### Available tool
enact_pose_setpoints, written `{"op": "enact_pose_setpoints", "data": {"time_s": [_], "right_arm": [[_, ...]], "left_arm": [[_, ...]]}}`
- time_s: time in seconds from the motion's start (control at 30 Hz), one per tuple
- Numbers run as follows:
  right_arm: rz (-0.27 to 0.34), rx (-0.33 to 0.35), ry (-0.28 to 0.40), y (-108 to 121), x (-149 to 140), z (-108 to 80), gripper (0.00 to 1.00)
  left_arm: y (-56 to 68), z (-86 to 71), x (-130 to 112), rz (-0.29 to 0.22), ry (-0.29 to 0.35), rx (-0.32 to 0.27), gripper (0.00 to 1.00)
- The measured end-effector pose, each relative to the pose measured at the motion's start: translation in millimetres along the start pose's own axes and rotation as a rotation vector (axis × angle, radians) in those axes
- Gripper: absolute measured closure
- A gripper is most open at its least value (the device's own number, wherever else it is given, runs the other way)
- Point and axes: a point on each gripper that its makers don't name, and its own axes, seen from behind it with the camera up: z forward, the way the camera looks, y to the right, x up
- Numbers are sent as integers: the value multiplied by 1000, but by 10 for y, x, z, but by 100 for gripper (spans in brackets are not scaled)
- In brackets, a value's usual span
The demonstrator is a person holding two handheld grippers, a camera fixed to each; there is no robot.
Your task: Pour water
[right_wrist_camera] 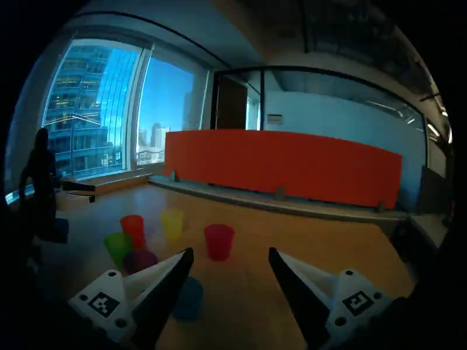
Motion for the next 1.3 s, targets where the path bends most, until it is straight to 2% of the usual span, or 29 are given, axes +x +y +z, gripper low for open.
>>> {"op": "enact_pose_setpoints", "data": {"time_s": [0.3, 0.43, 0.6, 0.8, 1.3], "right_arm": [[30, -168, 94, 271, 176, 5, 0], [51, -232, 139, 375, 216, -40, 0], [81, -298, 194, 496, 252, -95, 1], [87, -364, 228, 629, 250, -147, 1], [117, -363, 218, 635, 156, -144, 1]], "left_arm": [[-150, -64, 225, -2, 93, 109, 2], [-229, -102, 288, -19, 129, 162, 2], [-257, -128, 336, -58, 175, 189, 2], [-309, -135, 337, -57, 188, 226, 2], [-346, -103, 312, -55, 205, 283, 1]]}}
